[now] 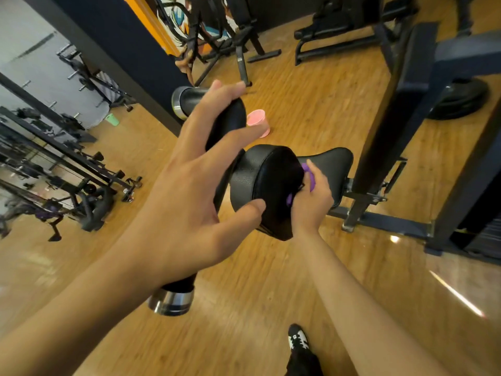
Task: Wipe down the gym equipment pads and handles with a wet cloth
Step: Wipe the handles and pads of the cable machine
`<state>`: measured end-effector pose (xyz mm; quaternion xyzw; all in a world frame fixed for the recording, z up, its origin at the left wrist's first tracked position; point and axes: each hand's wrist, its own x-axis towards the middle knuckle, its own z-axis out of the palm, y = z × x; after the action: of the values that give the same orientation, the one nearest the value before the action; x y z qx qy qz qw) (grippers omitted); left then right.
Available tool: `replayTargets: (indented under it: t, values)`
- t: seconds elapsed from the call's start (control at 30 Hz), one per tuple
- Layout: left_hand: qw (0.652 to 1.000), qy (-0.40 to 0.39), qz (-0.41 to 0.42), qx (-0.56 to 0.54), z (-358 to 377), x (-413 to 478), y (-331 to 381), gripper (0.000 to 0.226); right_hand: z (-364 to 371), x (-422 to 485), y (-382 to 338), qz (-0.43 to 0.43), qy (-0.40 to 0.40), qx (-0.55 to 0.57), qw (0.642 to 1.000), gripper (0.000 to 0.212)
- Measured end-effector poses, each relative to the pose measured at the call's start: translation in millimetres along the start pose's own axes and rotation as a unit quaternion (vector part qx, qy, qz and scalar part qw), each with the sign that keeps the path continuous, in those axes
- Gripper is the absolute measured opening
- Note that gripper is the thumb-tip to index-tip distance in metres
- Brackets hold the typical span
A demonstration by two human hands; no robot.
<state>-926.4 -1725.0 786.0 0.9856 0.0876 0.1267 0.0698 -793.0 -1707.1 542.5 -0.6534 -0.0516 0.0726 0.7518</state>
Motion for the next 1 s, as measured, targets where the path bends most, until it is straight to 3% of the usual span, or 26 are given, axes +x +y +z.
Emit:
replayTargets:
  t: [0.07,0.13,0.17,0.23,0.3,0.37,0.4,0.47,0.53,0.57,0.6,0.7,0.77,0.87,0.93,1.0]
  values:
    - [1.0,-0.001,0.001,-0.011,1,1,2,0.068,-14,9,31,0.144,-0.017,0.033,0.989,0.031]
    - [1.0,-0.003,-0.002,-0.022,2,1,4,0.068,-17,14,32,0.185,-0.006,0.038,0.982,0.031]
    - [1.0,-0.004,-0.002,-0.022,2,2,4,0.068,-15,12,18,0.153,0.005,0.019,0.988,0.031]
    - [1.0,-0.004,-0.001,-0.019,2,3,4,0.068,-5,5,-21,0.0,0.013,0.014,1.0,0.03]
    - [1.0,-0.004,-0.003,-0.021,2,5,4,0.069,0,-5,-47,-0.181,-0.018,0.042,0.982,0.027]
    - [1.0,-0.003,-0.003,-0.019,2,5,5,0.069,4,-6,-32,-0.255,-0.015,0.028,0.966,0.027]
    - [1.0,-0.005,-0.004,-0.018,3,4,5,0.07,2,-1,-14,-0.217,-0.007,0.022,0.976,0.028]
    - [1.0,-0.007,-0.008,-0.014,2,2,4,0.069,-11,9,22,-0.034,-0.016,0.024,0.999,0.029]
    - [1.0,-0.01,-0.012,-0.008,1,0,3,0.069,-18,15,42,0.132,-0.045,0.039,0.989,0.031]
    - [1.0,-0.013,-0.013,-0.009,0,-1,4,0.069,-18,17,43,0.168,-0.046,0.048,0.984,0.031]
    - [1.0,-0.013,-0.012,-0.011,-1,-1,4,0.069,-16,18,34,0.159,-0.044,0.048,0.985,0.031]
    - [1.0,-0.01,-0.017,-0.015,0,1,6,0.07,-14,0,4,0.026,-0.049,0.058,0.997,0.031]
    - [1.0,-0.011,-0.018,-0.017,0,3,6,0.07,-19,-26,17,-0.004,-0.061,0.064,0.996,0.035]
    - [1.0,-0.013,-0.015,-0.011,0,1,6,0.069,-24,-46,39,0.076,-0.072,0.092,0.99,0.041]
    - [1.0,-0.013,-0.015,-0.006,0,0,6,0.068,-16,-22,41,0.188,-0.082,0.146,0.968,0.043]
    - [1.0,-0.012,-0.017,-0.005,1,0,6,0.067,-13,5,37,0.232,-0.072,0.172,0.955,0.044]
